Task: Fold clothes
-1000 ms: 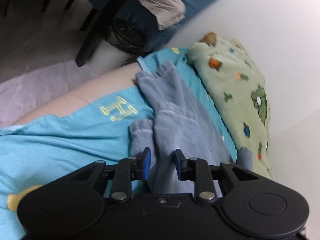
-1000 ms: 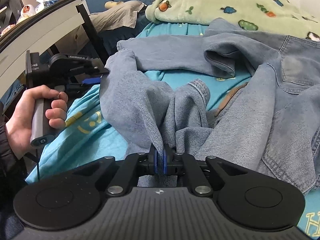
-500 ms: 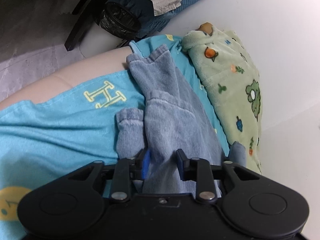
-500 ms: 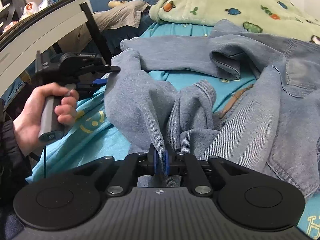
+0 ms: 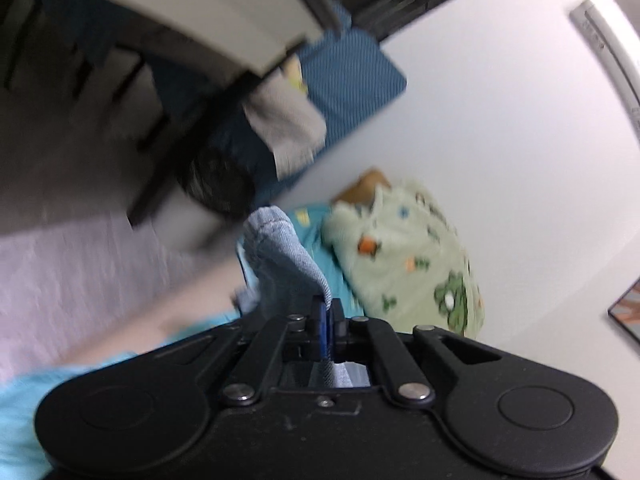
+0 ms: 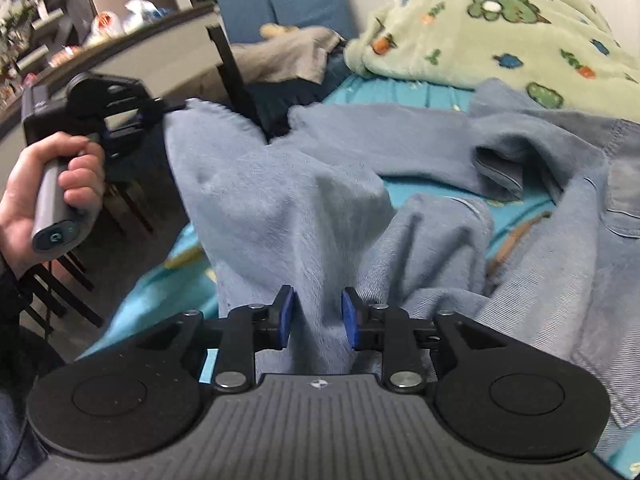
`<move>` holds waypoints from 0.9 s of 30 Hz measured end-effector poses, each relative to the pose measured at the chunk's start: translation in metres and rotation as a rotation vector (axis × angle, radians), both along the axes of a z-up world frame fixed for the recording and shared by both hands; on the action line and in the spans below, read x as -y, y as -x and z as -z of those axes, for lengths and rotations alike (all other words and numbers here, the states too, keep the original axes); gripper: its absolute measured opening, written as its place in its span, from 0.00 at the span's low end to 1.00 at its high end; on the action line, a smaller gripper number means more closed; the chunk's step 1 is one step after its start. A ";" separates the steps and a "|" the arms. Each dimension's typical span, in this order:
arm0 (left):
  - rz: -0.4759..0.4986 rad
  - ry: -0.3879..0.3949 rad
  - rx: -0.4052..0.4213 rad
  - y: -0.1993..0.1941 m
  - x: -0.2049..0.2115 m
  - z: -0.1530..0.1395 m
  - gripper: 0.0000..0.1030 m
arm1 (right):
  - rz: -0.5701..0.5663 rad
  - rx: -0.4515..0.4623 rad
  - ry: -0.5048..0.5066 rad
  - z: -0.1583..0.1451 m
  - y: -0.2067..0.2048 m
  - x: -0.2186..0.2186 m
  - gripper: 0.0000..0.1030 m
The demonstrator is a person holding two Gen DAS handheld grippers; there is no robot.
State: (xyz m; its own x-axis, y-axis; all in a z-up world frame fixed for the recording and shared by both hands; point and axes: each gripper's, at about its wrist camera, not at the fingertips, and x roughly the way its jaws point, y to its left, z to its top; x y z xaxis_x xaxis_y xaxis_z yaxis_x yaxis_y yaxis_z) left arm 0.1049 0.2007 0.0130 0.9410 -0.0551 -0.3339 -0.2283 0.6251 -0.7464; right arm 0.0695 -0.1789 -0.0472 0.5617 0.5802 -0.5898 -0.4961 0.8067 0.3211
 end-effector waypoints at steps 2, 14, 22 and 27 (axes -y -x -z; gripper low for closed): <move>-0.044 -0.024 0.005 0.014 -0.019 -0.014 0.01 | -0.004 0.002 -0.034 -0.004 0.002 0.000 0.27; -0.266 0.038 -0.240 0.047 -0.116 0.048 0.01 | 0.119 -0.016 -0.001 -0.005 -0.005 0.016 0.28; -0.240 0.037 -0.409 0.042 -0.124 0.070 0.16 | 0.134 -0.022 0.027 -0.001 -0.013 0.018 0.29; -0.198 -0.096 -0.392 0.054 -0.100 0.046 0.46 | 0.158 -0.002 0.018 -0.007 -0.010 0.027 0.29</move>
